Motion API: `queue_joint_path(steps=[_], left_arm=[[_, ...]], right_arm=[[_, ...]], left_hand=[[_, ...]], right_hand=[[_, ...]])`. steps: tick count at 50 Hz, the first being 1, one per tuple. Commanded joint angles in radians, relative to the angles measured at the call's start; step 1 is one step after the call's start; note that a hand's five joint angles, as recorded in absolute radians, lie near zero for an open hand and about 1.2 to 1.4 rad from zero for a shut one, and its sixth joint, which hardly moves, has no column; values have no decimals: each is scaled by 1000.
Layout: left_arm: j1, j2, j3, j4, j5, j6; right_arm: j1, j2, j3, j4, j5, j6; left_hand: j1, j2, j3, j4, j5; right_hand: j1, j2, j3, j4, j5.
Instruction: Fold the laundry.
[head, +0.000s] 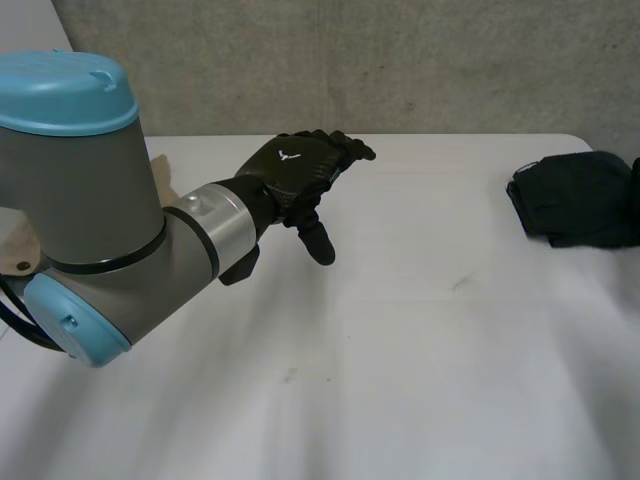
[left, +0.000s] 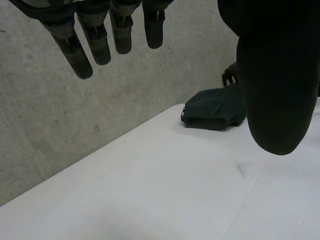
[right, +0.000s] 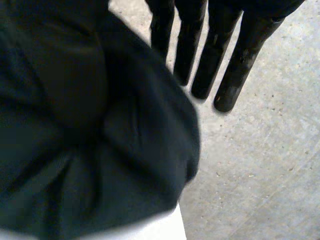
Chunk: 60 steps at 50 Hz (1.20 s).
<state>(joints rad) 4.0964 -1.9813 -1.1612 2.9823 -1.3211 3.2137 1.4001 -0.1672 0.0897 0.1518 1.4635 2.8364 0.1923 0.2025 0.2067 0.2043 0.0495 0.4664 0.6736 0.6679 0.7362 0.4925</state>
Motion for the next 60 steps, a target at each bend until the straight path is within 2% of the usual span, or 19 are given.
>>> queue_joint_path(steps=[1, 6, 9, 12, 16, 25, 29, 32, 33, 34, 36, 37, 40, 44, 48, 55, 57, 60], left_arm=[[1, 4, -3, 0, -1, -2], [18, 15, -31, 0, -1, -2], [24, 16, -37, 0, -1, -2], [28, 29, -41, 0, -1, -2], [50, 52, -61, 4, -1, -2], [88, 122, -118, 67, -39, 3], [140, 156, -155, 147, -102, 17], [218, 167, -164, 205, -112, 41], [240, 167, -164, 214, -112, 57], [296, 159, -166, 230, -113, 107], [347, 145, -163, 234, -110, 167], [404, 104, -154, 234, -109, 246], [472, 29, -140, 238, -110, 368], [564, -141, -53, 244, -121, 582], [645, -324, 55, 248, -122, 688], [683, -533, 211, 254, -104, 718], [685, -573, 254, 254, -107, 719], [688, -637, 345, 250, -125, 719]], right_arm=[[-1, -8, 50, 35, 8, -135], [-18, -113, 140, 112, 37, -349], [-24, -173, 200, 124, 60, -422], [-41, -253, 260, 112, 130, -497], [-56, -374, 294, 63, 221, -538], [-29, -596, 425, 14, 219, -485], [89, -734, 611, -12, 135, -347], [167, -866, 798, -35, 3, -241], [201, -932, 900, -46, -65, -204], [217, -965, 953, -54, -101, -192], [249, -1030, 1056, -69, -167, -173], [298, -1098, 1164, -90, -230, -161], [405, -1190, 1351, -142, -302, -164], [520, -1268, 1551, -230, -324, -166], [582, -1313, 1699, -301, -324, -167], [586, -1327, 1817, -328, -324, -170], [580, -1327, 1832, -327, -322, -181], [579, -1331, 1843, -319, -321, -201]], left_hand=[[1, -10, -14, -11, -31], [-2, -12, -17, -14, -34], [-2, -13, -17, -14, -34], [-5, -15, -20, -17, -37], [-5, -15, -20, -17, -37], [-17, -27, -31, -29, -49], [-18, -28, -32, -30, -49], [-18, -28, -32, -30, -49], [-18, -28, -32, -30, -49], [-18, -28, -32, -30, -49], [-18, -28, -32, -30, -49], [-18, -28, -32, -30, -49], [-18, -28, -32, -30, -49], [-18, -28, -32, -30, -49], [-18, -28, -32, -30, -49], [15, 5, 1, 3, -17], [126, 116, 112, 114, 94], [639, 629, 625, 627, 607]], right_hand=[[-292, -499, -493, -562, -492], [-292, -499, -493, -562, -492], [-292, -499, -493, -562, -492], [-292, -499, -493, -562, -492], [-292, -499, -493, -562, -492], [-292, -499, -493, -562, -492], [-292, -499, -493, -562, -492], [-292, -499, -493, -562, -492], [-292, -499, -493, -562, -492], [-292, -499, -493, -562, -492], [-292, -499, -493, -562, -492], [-292, -499, -493, -562, -492], [-292, -499, -493, -562, -492], [-292, -499, -493, -562, -492], [-292, -499, -493, -562, -492], [-292, -499, -493, -562, -492], [-292, -499, -493, -562, -492], [-292, -499, -493, -562, -492]])
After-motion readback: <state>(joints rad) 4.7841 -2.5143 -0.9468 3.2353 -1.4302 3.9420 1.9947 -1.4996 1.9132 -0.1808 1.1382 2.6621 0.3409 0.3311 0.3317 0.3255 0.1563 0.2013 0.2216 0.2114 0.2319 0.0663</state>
